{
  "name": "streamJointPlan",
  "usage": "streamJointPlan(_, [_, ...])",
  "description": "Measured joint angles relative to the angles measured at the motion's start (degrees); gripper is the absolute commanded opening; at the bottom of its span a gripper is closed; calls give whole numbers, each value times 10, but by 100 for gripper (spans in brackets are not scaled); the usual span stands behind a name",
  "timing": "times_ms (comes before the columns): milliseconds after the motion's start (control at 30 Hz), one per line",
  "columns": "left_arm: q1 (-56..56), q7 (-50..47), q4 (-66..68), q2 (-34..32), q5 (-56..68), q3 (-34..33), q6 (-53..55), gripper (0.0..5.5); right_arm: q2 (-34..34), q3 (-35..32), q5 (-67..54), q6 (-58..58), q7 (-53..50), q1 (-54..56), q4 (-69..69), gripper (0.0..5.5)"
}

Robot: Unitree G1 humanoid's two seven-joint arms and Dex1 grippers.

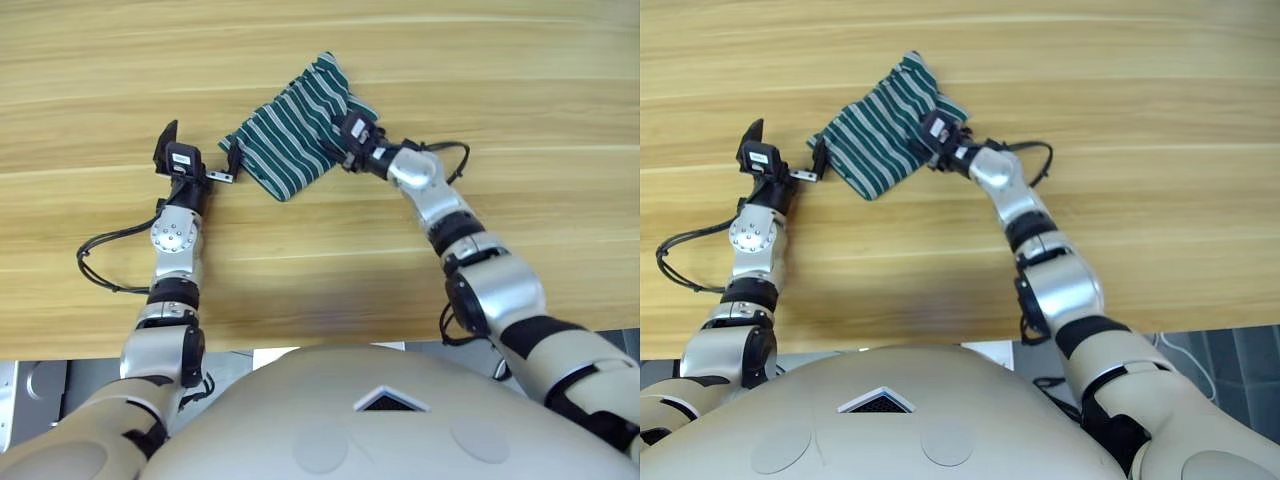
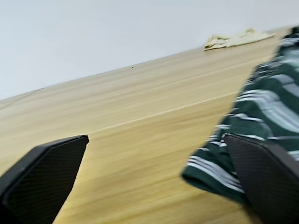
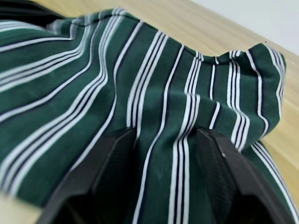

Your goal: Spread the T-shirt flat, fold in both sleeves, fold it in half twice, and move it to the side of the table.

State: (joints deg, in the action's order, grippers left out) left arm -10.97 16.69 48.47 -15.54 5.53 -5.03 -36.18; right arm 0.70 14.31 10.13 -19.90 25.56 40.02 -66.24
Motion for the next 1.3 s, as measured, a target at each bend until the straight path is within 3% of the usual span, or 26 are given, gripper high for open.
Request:
streamJointPlan(100, [-1,26,1,6,20,-7,0,539,-30,1,6,19,-14,37,-45,240])
streamJointPlan(400, [-6,97,7,34,73,-35,2,539,-24,-15,1,-20,59,37,-53,240])
streamJointPlan(667, [-27,163,12,59,124,-72,3,539,-60,-78,-45,24,66,95,-70,240])
streamJointPlan(1100, [-32,189,-10,107,152,-99,5,539,-76,-13,60,137,-132,101,-101,240])
streamJointPlan(1167, [-29,189,-25,119,166,-101,4,539,-76,-42,40,156,-142,102,-100,240])
streamJointPlan(1300, [-21,191,-77,144,198,-112,12,539,-38,-238,-119,231,-210,126,-106,240])
